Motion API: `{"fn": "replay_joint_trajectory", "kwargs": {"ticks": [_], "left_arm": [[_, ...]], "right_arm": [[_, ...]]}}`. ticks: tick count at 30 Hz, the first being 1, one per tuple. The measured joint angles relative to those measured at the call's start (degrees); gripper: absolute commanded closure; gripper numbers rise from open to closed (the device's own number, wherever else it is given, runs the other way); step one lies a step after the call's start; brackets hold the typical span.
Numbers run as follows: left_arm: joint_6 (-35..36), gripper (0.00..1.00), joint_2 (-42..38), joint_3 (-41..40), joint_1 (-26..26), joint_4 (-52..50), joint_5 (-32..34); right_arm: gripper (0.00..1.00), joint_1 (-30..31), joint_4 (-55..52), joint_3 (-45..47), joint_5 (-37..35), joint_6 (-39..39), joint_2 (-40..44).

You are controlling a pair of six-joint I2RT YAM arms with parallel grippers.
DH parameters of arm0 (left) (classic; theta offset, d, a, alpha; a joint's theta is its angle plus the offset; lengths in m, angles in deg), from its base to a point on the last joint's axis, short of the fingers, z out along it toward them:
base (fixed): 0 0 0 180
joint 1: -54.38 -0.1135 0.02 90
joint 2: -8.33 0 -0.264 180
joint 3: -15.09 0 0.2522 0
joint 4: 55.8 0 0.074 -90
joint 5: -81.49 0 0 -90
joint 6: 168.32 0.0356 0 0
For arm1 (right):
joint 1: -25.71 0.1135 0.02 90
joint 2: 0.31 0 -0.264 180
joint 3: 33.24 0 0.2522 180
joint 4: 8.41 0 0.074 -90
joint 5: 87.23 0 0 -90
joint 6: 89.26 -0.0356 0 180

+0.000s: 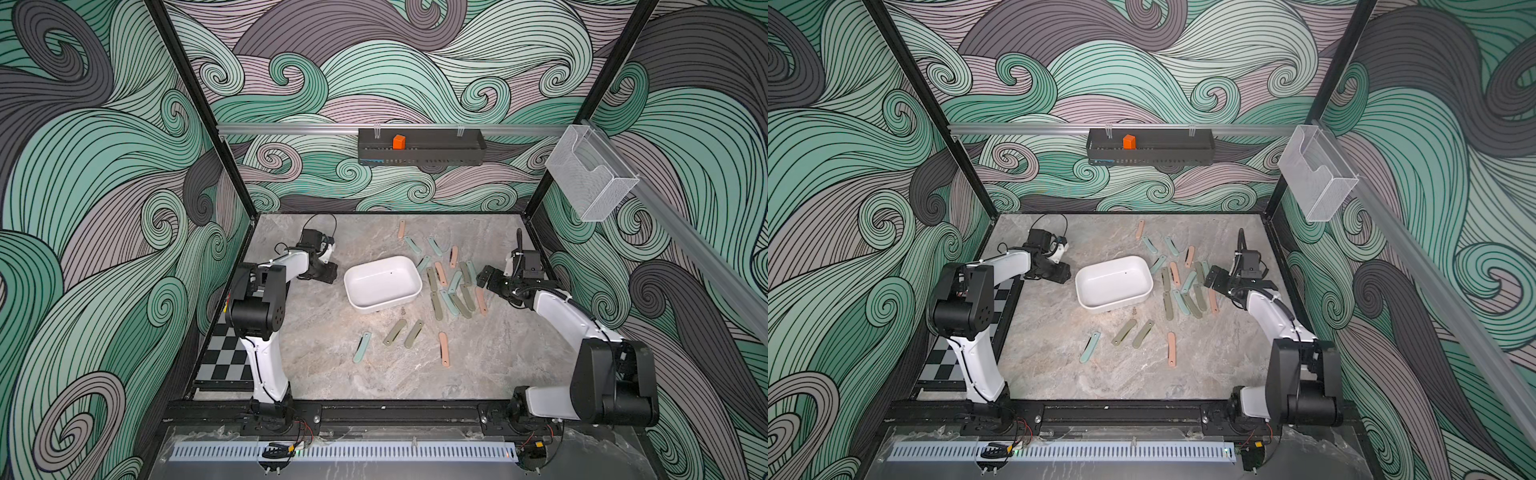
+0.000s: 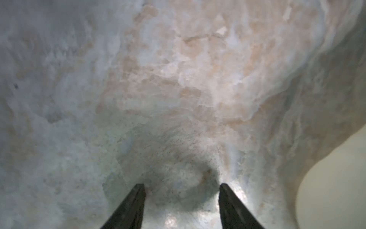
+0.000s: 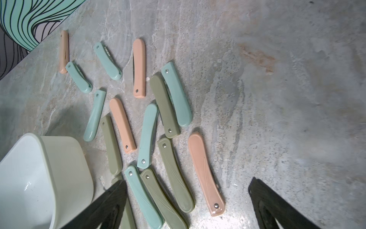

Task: Take the fruit knife out of the storage box
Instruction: Reset both arms

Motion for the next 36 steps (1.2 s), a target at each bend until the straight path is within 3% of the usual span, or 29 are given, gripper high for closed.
{"fn": "replay_joint_trajectory", "kwargs": {"ticks": [4,10,16,22,24,29,36], "left_arm": [[-0.5,0.01,-2.0,-3.1,-1.6,2.1,-1.9],[-2.1,0.01,-11.8,-17.5,-1.9,12.8,2.7],[-3.1,0.01,-16.4,-24.2,-1.9,22.3,7.1],[-4.7,0.01,-20.1,-29.4,-1.9,31.3,10.9],[-5.5,0.01,-23.3,-33.9,-1.9,35.6,12.2],[-6.3,0.01,-29.2,-44.3,-2.0,46.4,13.1],[-8.2,0.01,-27.4,-42.2,-4.6,48.5,11.6]], "right_arm": [[0.02,-1.6,2.6,1.7,-2.1,1.2,0.2],[0.02,-2.4,12.5,6.1,-7.0,1.9,0.2],[0.02,-2.4,30.1,19.1,-8.6,5.6,3.2],[0.02,-2.4,57.1,31.6,-3.7,13.0,0.1],[0.02,-2.4,63.5,32.3,-3.3,14.1,-3.3],[0.02,1.7,66.8,28.2,-4.7,18.1,-6.2],[0.02,6.1,69.6,25.2,-6.8,22.6,-11.0]]}}
